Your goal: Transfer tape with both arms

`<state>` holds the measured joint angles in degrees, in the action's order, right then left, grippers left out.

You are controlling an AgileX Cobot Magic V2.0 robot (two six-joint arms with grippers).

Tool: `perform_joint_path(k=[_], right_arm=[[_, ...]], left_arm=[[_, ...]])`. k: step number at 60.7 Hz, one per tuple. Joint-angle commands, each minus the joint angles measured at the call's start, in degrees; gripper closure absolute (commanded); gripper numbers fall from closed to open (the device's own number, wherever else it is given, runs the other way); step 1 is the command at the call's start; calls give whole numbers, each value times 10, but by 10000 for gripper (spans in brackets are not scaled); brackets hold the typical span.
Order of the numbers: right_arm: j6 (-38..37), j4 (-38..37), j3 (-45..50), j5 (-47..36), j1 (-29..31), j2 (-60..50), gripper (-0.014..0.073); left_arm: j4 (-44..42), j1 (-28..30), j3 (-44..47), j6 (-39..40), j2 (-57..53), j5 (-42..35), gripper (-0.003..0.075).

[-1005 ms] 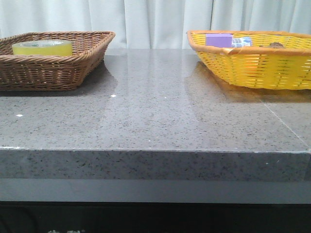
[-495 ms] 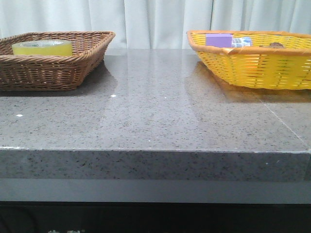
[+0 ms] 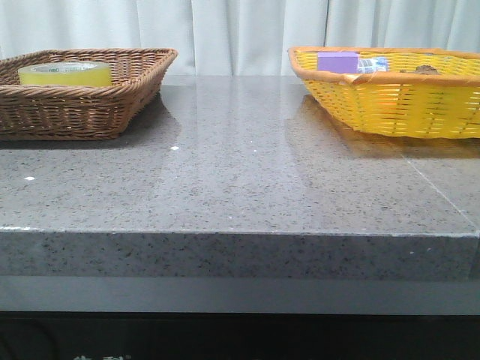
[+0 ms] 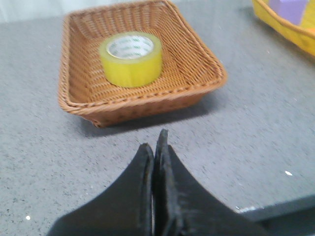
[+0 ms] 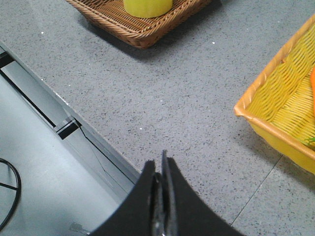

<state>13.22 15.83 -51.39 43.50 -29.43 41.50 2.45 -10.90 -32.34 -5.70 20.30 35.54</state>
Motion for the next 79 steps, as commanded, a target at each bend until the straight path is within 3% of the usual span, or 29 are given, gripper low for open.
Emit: perform_joint_path(k=[1, 22, 34, 79], right_arm=[[2, 10, -14, -36, 1, -2, 664], [2, 10, -14, -36, 1, -2, 664], [2, 10, -14, -36, 1, -2, 664], [2, 10, -14, -36, 1, -2, 664]], left_arm=[[8, 19, 38, 4, -31, -115, 740], [30, 60, 269, 4, -162, -330, 740], [36, 60, 344, 4, -192, -423, 740], [45, 62, 351, 4, -217, -400, 740]])
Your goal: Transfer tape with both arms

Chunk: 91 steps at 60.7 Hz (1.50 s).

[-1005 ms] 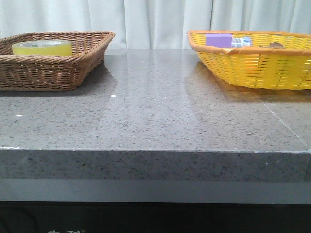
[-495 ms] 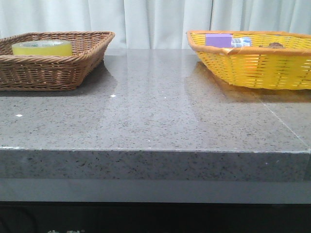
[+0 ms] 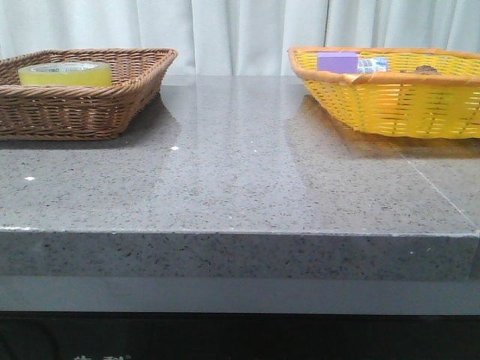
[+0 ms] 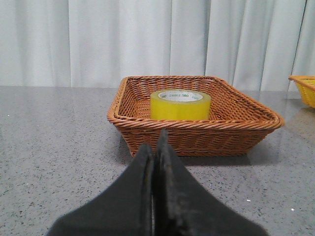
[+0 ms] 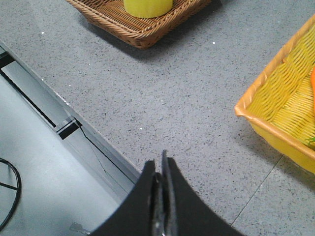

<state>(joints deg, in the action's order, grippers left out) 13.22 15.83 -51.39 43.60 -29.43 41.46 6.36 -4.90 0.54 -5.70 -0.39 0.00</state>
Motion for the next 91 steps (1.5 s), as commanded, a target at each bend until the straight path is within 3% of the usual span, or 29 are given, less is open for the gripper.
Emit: perform_joint_path(k=[1, 29, 38, 54, 66, 79, 91], right_arm=[[2, 10, -14, -37, 1, -2, 664], [3, 2, -5, -45, 4, -13, 664], [3, -17, 56, -147, 80, -59, 664], [3, -9, 270, -400, 215, -210, 664], [3, -1, 361, -449, 235, -295, 664], [1, -22, 387, -469, 236, -339, 664], [-132, -106, 440, -522, 271, -398, 664]], left_arm=[[6, 2, 22, 4, -10, -45, 740], [6, 2, 22, 4, -10, -45, 740], [6, 2, 22, 4, -10, -45, 740], [6, 2, 22, 4, -10, -45, 740], [6, 2, 22, 4, -10, -45, 740], [6, 2, 22, 4, -10, -45, 740], [6, 2, 22, 4, -10, -45, 740]])
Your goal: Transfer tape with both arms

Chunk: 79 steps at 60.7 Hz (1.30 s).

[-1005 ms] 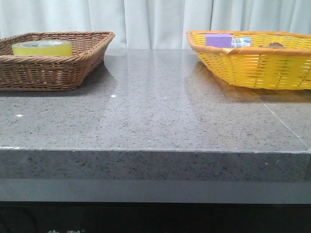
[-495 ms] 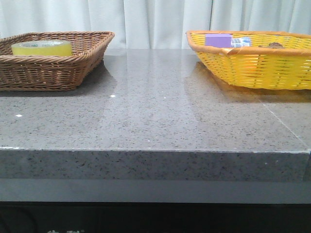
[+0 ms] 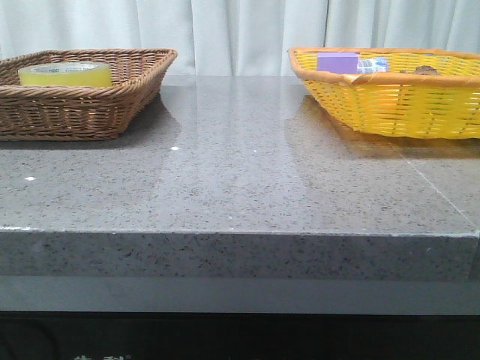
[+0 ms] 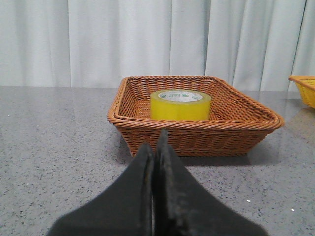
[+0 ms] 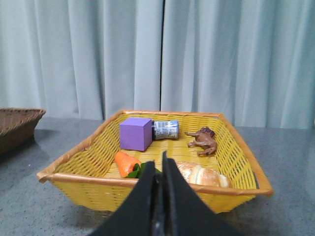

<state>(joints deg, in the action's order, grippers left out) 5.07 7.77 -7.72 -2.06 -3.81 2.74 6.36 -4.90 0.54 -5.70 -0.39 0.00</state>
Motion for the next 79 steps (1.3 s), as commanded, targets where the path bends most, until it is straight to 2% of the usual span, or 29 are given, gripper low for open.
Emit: perform_joint_path(k=[1, 17, 40, 62, 79], right_arm=[[-56, -26, 8, -67, 17, -15, 664], [-57, -25, 79, -76, 26, -49, 664], [-57, -36, 78, -13, 24, -49, 664], [-57, -37, 78, -63, 24, -49, 664], [-57, -37, 78, -64, 24, -48, 664]], left_arm=[[6, 2, 22, 4, -10, -45, 740], [6, 2, 22, 4, -10, -45, 740], [6, 2, 22, 4, -10, -45, 740], [6, 2, 22, 4, -10, -45, 740], [6, 2, 22, 4, -10, -45, 740]])
